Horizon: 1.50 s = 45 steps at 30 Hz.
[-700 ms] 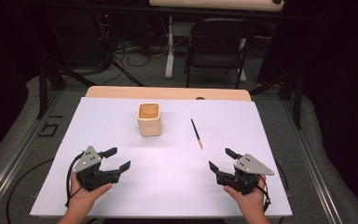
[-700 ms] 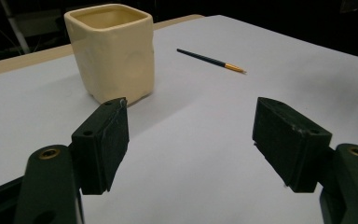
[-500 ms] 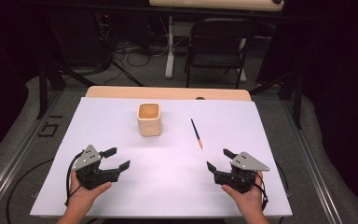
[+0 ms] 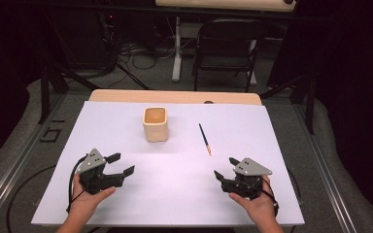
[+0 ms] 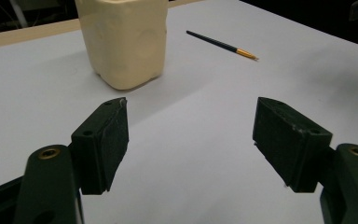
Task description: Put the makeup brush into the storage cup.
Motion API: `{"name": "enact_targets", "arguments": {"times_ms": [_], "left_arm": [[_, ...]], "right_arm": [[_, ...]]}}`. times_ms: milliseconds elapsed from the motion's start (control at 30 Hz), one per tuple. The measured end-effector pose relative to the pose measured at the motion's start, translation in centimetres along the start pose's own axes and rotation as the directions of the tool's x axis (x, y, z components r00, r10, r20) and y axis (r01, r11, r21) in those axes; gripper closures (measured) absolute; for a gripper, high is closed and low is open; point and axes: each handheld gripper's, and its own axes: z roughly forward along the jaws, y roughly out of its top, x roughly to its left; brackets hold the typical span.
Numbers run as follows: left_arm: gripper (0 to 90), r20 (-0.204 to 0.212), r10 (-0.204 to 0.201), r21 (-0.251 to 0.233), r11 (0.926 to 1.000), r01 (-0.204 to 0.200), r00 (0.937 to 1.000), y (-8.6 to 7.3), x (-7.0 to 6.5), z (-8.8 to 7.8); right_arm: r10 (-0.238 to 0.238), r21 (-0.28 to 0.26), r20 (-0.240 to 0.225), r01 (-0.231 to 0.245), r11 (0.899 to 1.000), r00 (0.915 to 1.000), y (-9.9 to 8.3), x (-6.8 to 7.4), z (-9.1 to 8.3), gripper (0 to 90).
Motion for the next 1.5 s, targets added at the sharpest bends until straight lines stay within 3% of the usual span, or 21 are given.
{"name": "enact_targets", "arguments": {"times_ms": [100, 467, 767, 867, 1033, 1267, 1500], "left_arm": [[25.4, -0.004, 0.000, 0.023, 0.9997, 0.000, 1.0000, -0.1, 0.0, 0.1], [20.0, -0.019, 0.025, 0.062, 0.9978, -0.023, 0.9995, 0.2, -0.5, 0.4], [15.7, -0.026, -0.014, 0.081, 0.9966, 0.016, 0.9996, 0.3, -0.1, 0.5], [15.3, -0.024, -0.012, 0.092, 0.9956, 0.014, 0.9996, 0.3, -0.1, 0.6], [15.2, -0.032, -0.007, 0.111, 0.9938, 0.011, 0.9994, 0.8, -0.1, 1.0], [15.9, -0.038, -0.010, 0.135, 0.9907, 0.015, 0.9992, 1.6, 0.0, 1.0], [16.4, -0.033, -0.009, 0.174, 0.9847, 0.015, 0.9994, 2.5, 0.0, 1.3]], "right_arm": [[-0.010, 0.016, -0.003, 0.010, 1.000, 0.9999, 0.0, 0.2, 0.1, 33.4], [0.025, 0.063, -0.005, -0.025, 0.998, 0.9997, -0.1, 0.4, 0.1, 33.2], [0.079, 0.083, -0.007, -0.078, 0.994, 0.9968, 0.0, 0.1, 0.1, 31.8], [0.087, 0.061, -0.015, -0.086, 0.994, 0.9961, 0.1, 0.0, 0.0, 28.4], [0.106, 0.085, -0.029, -0.103, 0.991, 0.9940, 0.2, -0.1, 0.3, 26.3], [0.158, 0.109, -0.003, -0.157, 0.982, 0.9875, 0.7, -0.8, 0.3, 31.8], [0.199, 0.115, -0.031, -0.194, 0.974, 0.9795, 1.1, -1.3, 0.3, 32.2]]}}
